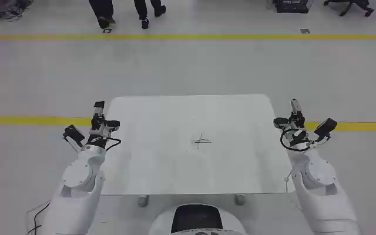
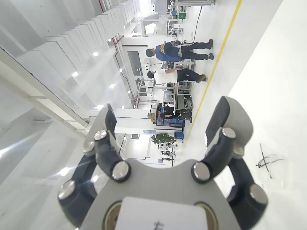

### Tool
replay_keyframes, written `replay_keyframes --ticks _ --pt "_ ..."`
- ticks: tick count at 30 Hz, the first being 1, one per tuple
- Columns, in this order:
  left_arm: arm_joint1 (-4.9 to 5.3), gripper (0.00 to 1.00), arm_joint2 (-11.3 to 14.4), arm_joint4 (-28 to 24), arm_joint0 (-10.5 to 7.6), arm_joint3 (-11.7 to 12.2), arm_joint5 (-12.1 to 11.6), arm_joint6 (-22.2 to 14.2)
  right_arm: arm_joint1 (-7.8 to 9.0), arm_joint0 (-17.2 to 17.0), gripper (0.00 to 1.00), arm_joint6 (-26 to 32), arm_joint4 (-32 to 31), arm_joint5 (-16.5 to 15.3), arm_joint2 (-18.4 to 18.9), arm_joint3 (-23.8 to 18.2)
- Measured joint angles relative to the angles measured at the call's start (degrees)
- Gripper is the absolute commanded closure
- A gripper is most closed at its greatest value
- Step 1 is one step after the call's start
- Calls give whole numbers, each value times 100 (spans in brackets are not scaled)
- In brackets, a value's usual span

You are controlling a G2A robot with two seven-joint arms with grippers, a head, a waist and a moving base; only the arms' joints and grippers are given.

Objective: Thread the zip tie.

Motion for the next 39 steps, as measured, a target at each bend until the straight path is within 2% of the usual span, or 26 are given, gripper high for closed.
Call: replay_keyframes --ticks 1,2,3,4,5,6,7,8,9,10,11,12,13,15,16,17,19,20,21,22,23,24,25,26,28,39 --pt "0 22 0 0 0 0 0 0 0 0 0 0 0 0 0 0" --pt "0 0 0 0 0 0 0 0 0 0 22 0 0 0 0 0" --pt "0 0 0 0 0 0 0 0 0 0 22 0 0 0 0 0" --pt "0 22 0 0 0 0 0 0 0 0 0 0 0 0 0 0" --pt "0 22 0 0 0 0 0 0 0 0 22 0 0 0 0 0" --pt "0 0 0 0 0 0 0 0 0 0 0 0 0 0 0 0" --pt "0 0 0 0 0 0 0 0 0 0 22 0 0 0 0 0" --pt "0 0 0 0 0 0 0 0 0 0 0 0 0 0 0 0" --pt "0 22 0 0 0 0 0 0 0 0 22 0 0 0 0 0" --pt "0 0 0 0 0 0 0 0 0 0 22 0 0 0 0 0" --pt "0 22 0 0 0 0 0 0 0 0 0 0 0 0 0 0" --pt "0 0 0 0 0 0 0 0 0 0 22 0 0 0 0 0" --pt "0 22 0 0 0 0 0 0 0 0 22 0 0 0 0 0" --pt "0 0 0 0 0 0 0 0 0 0 0 0 0 0 0 0" --pt "0 22 0 0 0 0 0 0 0 0 0 0 0 0 0 0" --pt "0 0 0 0 0 0 0 0 0 0 22 0 0 0 0 0" --pt "0 0 0 0 0 0 0 0 0 0 0 0 0 0 0 0" --pt "0 22 0 0 0 0 0 0 0 0 22 0 0 0 0 0" --pt "0 0 0 0 0 0 0 0 0 0 0 0 0 0 0 0" --pt "0 0 0 0 0 0 0 0 0 0 22 0 0 0 0 0" --pt "0 22 0 0 0 0 0 0 0 0 22 0 0 0 0 0" --pt "0 0 0 0 0 0 0 0 0 0 0 0 0 0 0 0" --pt "0 22 0 0 0 0 0 0 0 0 22 0 0 0 0 0" --pt "0 0 0 0 0 0 0 0 0 0 0 0 0 0 0 0" --pt "0 0 0 0 0 0 0 0 2 0 0 2 -2 2 -2 -2" --pt "0 0 0 0 0 0 0 0 144 -83 0 1566 -2087 479 -338 -309"
